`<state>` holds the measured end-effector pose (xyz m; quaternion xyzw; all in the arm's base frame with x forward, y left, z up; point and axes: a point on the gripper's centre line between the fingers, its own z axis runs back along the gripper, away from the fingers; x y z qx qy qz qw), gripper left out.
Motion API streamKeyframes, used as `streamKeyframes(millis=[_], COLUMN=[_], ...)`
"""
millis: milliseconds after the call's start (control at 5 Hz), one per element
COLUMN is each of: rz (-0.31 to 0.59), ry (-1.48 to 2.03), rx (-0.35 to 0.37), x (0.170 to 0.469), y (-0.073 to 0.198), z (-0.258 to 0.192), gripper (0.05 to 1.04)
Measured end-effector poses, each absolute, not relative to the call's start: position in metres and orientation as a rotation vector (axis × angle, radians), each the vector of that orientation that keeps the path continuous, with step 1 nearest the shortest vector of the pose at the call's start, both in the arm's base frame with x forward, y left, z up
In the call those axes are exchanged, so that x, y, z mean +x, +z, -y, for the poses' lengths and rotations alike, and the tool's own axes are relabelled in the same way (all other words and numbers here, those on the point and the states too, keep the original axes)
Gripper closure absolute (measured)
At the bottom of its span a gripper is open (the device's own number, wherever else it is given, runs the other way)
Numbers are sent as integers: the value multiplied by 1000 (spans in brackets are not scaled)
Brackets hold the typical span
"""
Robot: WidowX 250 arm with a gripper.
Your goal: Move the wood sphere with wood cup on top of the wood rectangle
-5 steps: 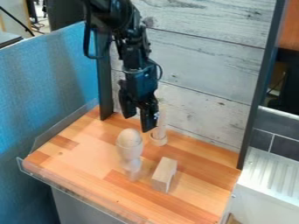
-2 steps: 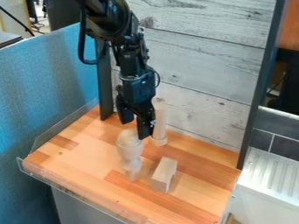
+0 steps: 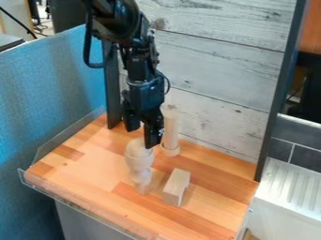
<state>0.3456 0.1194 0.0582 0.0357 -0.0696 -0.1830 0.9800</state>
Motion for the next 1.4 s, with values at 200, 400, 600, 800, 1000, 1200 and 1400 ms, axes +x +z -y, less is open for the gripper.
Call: streamKeyframes(millis=[200, 400, 600, 800, 1000, 1200, 1400], rz=[109, 77, 44, 42, 13, 17, -15], ry=[-344, -336, -339, -347, -335, -329, -322], rx=[92, 85, 48, 25, 12, 39, 58], x=[347, 343, 340, 342, 340, 343, 342], y=[57, 55, 51, 55, 43, 42, 30], z=[-126, -126, -123, -122, -125, -129, -131], gripper=[83, 83, 83, 83, 83, 83, 83])
